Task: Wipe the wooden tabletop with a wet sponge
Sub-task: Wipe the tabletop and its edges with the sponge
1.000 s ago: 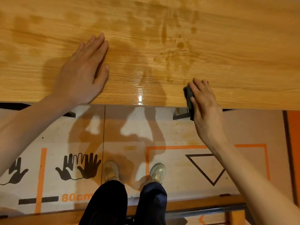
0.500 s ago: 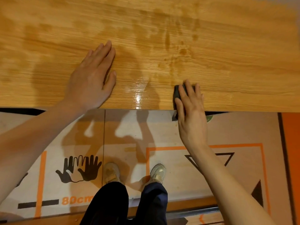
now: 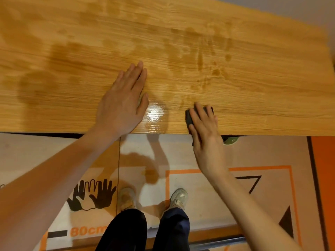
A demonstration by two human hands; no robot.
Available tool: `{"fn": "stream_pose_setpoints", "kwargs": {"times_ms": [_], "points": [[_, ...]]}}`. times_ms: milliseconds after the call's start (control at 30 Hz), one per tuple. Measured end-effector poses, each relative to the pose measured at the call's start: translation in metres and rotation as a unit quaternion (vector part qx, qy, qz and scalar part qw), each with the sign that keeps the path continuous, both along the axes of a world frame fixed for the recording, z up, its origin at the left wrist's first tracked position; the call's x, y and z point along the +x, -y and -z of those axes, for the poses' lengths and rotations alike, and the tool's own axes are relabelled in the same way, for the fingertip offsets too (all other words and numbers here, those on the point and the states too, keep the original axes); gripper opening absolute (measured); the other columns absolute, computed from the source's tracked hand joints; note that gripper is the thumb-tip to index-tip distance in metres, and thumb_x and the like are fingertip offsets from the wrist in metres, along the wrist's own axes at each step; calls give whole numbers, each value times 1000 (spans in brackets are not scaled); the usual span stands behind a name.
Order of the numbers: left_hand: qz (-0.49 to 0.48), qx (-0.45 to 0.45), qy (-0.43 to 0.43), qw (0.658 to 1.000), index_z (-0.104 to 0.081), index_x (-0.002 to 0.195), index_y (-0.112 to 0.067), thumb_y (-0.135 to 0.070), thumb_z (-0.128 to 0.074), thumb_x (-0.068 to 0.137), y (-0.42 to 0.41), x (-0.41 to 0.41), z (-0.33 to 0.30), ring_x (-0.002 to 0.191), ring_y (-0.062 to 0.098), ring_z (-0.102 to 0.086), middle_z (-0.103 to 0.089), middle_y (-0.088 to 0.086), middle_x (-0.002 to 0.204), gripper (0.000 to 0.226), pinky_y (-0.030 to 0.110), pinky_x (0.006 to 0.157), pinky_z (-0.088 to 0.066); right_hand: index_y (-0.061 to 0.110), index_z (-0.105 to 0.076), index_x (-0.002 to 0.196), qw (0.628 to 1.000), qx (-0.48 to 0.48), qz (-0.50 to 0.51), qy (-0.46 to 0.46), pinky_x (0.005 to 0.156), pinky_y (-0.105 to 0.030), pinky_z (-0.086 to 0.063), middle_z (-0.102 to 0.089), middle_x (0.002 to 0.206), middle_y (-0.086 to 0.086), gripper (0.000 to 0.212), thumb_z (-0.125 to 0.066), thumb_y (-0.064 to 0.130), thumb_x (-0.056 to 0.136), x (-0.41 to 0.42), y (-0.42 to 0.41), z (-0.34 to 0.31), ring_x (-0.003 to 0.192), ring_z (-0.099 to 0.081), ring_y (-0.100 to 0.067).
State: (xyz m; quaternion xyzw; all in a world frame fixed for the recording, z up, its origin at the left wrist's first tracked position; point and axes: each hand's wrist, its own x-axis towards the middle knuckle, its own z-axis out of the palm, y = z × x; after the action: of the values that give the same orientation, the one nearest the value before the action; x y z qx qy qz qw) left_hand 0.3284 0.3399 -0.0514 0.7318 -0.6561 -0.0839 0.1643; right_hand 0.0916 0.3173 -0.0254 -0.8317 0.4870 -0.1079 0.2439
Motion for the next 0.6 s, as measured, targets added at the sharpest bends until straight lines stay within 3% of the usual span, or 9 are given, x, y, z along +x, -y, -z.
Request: {"fn": "stream_pose_setpoints", "kwargs": {"times_ms": [100,267,433,600], "points": [[2,-2,1,1000,-22,158,-2,-31,-30,108,0,-1,2,156,24,-13,-14,12,168,59,35,128,-6,13,-39,145,1000,-10,-4,-13,123,-40,-7,-26,157,-4,41,-38,16,103,19,46,-2,149,-9,-23],[5,-1,0,1000,-22,158,-2,-30,-29,109,0,0,0,156,24,-13,-14,12,168,57,37,128,-8,11,-39,144,994,-31,105,20,122,-42,-9,-26,157,-5,41,-36,17,104,49,57,1,149,-8,-25],[2,-9,-4,1000,-24,157,-1,-28,-28,110,-1,-1,0,156,26,-15,-17,14,167,55,39,128,-11,13,-38,145,999,-3,35,35,123,-43,-5,-25,156,1,43,-39,15,103,22,-25,1,149,-4,-17],[-1,-2,2,1000,-23,158,-2,-27,-27,109,0,0,1,156,23,-14,-16,12,168,55,36,128,-8,13,-40,144,999,-1,36,12,122,-43,-7,-27,157,-4,41,-36,20,104,73,55,-3,149,-9,-25]]}}
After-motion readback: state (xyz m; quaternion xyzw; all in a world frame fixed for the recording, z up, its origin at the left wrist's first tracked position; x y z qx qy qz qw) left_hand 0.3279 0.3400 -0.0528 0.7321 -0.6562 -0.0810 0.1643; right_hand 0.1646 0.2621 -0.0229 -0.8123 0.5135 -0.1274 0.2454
